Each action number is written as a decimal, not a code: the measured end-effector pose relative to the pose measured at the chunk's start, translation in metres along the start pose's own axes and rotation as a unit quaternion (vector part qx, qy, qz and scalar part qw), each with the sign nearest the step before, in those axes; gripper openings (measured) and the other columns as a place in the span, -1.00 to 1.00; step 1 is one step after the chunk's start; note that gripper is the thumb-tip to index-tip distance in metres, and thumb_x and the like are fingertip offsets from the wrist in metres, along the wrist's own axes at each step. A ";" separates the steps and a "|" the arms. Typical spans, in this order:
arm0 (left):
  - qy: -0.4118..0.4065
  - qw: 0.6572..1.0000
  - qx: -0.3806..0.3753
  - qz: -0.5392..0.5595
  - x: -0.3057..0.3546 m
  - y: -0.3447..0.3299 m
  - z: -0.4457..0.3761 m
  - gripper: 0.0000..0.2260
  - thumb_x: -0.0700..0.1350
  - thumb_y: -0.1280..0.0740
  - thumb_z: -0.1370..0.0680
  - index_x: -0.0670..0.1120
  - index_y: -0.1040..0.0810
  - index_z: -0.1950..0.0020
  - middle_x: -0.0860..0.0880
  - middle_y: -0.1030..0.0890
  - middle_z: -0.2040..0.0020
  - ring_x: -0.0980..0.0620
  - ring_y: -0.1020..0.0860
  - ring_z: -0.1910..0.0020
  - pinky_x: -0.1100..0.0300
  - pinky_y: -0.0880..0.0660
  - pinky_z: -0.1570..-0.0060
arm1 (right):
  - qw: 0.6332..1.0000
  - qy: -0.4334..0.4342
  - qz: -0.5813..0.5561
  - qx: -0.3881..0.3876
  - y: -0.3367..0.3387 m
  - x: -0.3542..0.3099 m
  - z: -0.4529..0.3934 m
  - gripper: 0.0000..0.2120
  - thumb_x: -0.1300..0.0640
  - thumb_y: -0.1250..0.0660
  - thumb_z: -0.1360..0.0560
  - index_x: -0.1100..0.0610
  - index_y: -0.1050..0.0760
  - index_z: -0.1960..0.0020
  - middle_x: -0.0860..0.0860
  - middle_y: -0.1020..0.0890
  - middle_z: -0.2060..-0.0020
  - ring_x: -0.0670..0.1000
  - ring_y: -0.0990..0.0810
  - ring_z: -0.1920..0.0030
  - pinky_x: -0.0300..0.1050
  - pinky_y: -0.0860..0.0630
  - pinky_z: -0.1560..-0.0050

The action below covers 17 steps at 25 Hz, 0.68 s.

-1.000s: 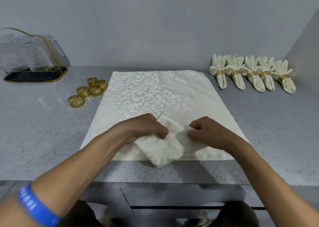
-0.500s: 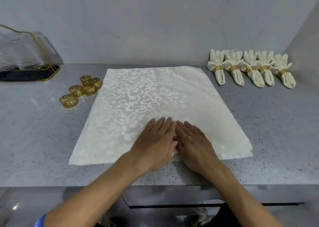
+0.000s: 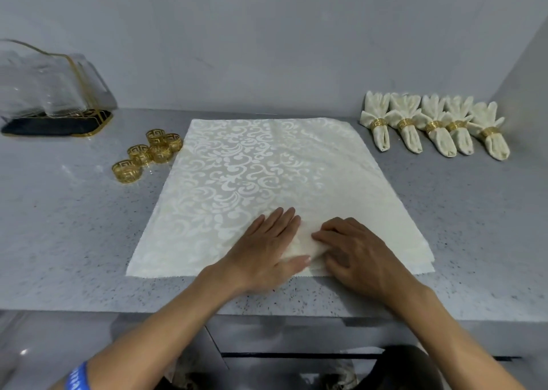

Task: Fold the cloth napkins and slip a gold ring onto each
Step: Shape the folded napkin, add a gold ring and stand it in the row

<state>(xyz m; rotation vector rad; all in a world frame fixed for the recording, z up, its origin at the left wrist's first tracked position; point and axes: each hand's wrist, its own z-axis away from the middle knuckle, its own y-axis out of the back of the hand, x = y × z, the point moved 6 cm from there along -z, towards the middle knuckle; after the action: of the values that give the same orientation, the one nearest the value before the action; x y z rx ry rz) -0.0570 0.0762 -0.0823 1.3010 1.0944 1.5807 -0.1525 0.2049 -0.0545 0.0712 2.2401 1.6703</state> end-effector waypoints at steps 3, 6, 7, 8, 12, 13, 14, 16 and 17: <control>-0.034 0.998 0.047 0.018 0.004 0.011 0.013 -0.21 0.28 -0.21 -0.56 -0.01 0.13 -0.61 0.09 0.24 -0.60 0.16 0.26 -0.55 0.26 0.23 -0.49 | 1.000 0.004 -0.006 0.019 -0.002 0.000 -0.001 -0.71 0.09 -0.30 -0.46 0.10 -0.63 -0.14 -0.05 -0.60 -0.05 0.01 -0.55 0.03 -0.10 -0.54 0.03; -0.053 0.983 0.174 0.022 0.010 0.023 0.030 -0.57 -0.03 -0.30 -0.50 -0.06 -0.45 -0.37 0.07 -0.49 -0.31 0.09 -0.40 -0.24 0.29 -0.30 -0.30 | 0.999 -0.002 -0.020 0.051 -0.002 0.002 -0.003 -0.77 0.10 -0.36 -0.47 0.09 -0.64 -0.10 -0.06 -0.59 -0.01 0.00 -0.54 0.05 -0.13 -0.51 0.05; -0.039 0.979 0.196 0.039 0.010 0.027 0.034 -0.67 -0.06 -0.30 -0.48 -0.02 -0.50 -0.24 0.13 -0.53 -0.11 0.13 -0.44 -0.04 0.27 -0.41 -0.09 | 0.998 -0.005 -0.022 0.051 -0.003 0.003 -0.003 -0.76 0.11 -0.33 -0.46 0.09 -0.63 -0.09 -0.06 -0.59 0.01 -0.01 -0.53 0.06 -0.15 -0.49 0.06; -0.022 0.977 0.203 0.056 0.009 0.029 0.035 -0.73 -0.07 -0.31 -0.46 0.01 -0.50 -0.16 0.18 -0.49 0.01 0.17 -0.41 0.07 0.26 -0.39 0.08 | 0.999 -0.009 -0.024 0.045 -0.003 0.004 -0.004 -0.74 0.11 -0.27 -0.45 0.09 -0.64 -0.08 -0.07 -0.58 0.03 -0.02 -0.53 0.07 -0.18 -0.46 0.07; 0.014 0.982 0.158 0.099 0.000 0.033 0.021 -0.82 -0.03 -0.38 -0.46 0.00 -0.59 -0.04 0.14 -0.50 0.04 0.15 -0.41 0.07 0.20 -0.43 0.16 | 0.998 -0.025 -0.049 0.025 0.001 0.009 -0.017 -0.67 0.10 -0.17 -0.46 0.10 -0.64 -0.07 -0.06 -0.62 0.09 0.00 -0.55 0.10 -0.21 -0.37 0.10; 0.043 0.977 0.135 0.158 -0.008 0.036 0.016 -0.85 -0.02 -0.40 -0.46 0.00 -0.63 0.00 0.07 -0.56 0.08 0.10 -0.48 0.10 0.15 -0.46 0.19 | 0.997 -0.044 -0.067 0.020 0.004 0.013 -0.022 -0.71 0.15 -0.22 -0.48 0.10 -0.63 -0.11 -0.05 -0.64 0.07 0.00 -0.57 0.09 -0.21 -0.38 0.09; 0.076 0.962 0.119 0.234 -0.016 0.038 0.010 -0.88 -0.01 -0.41 -0.46 0.00 -0.64 0.05 -0.01 -0.61 0.13 0.05 -0.55 0.16 0.10 -0.46 0.22 | 0.993 -0.070 -0.092 0.011 0.005 0.017 -0.027 -0.73 0.19 -0.27 -0.50 0.08 -0.60 -0.16 -0.06 -0.65 0.05 -0.04 -0.57 0.09 -0.24 -0.38 0.09; 0.144 0.917 0.115 0.354 -0.036 0.043 -0.002 -0.93 -0.04 -0.44 -0.45 -0.01 -0.63 0.11 -0.08 -0.66 0.16 -0.01 -0.62 0.19 0.10 -0.51 0.20 | 0.980 -0.122 -0.158 0.002 0.006 0.026 -0.034 -0.75 0.21 -0.34 -0.50 0.00 -0.56 -0.15 -0.11 -0.63 0.12 -0.15 -0.54 0.17 -0.34 -0.38 0.17; 0.172 0.899 0.120 0.384 -0.045 0.045 -0.007 -0.91 -0.07 -0.46 -0.45 -0.02 -0.63 0.07 -0.07 -0.67 0.13 -0.02 -0.64 0.14 0.08 -0.55 0.12 | 0.974 -0.140 -0.179 0.017 0.006 0.030 -0.036 -0.78 0.19 -0.37 -0.50 -0.02 -0.55 -0.11 -0.12 -0.61 0.17 -0.16 -0.53 0.19 -0.35 -0.37 0.20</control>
<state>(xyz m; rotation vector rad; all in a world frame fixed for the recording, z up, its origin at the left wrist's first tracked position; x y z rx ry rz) -0.0590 0.0189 -0.0538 1.8071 1.0636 2.3866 -0.1923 0.1811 -0.0474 -0.0795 1.9348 1.3398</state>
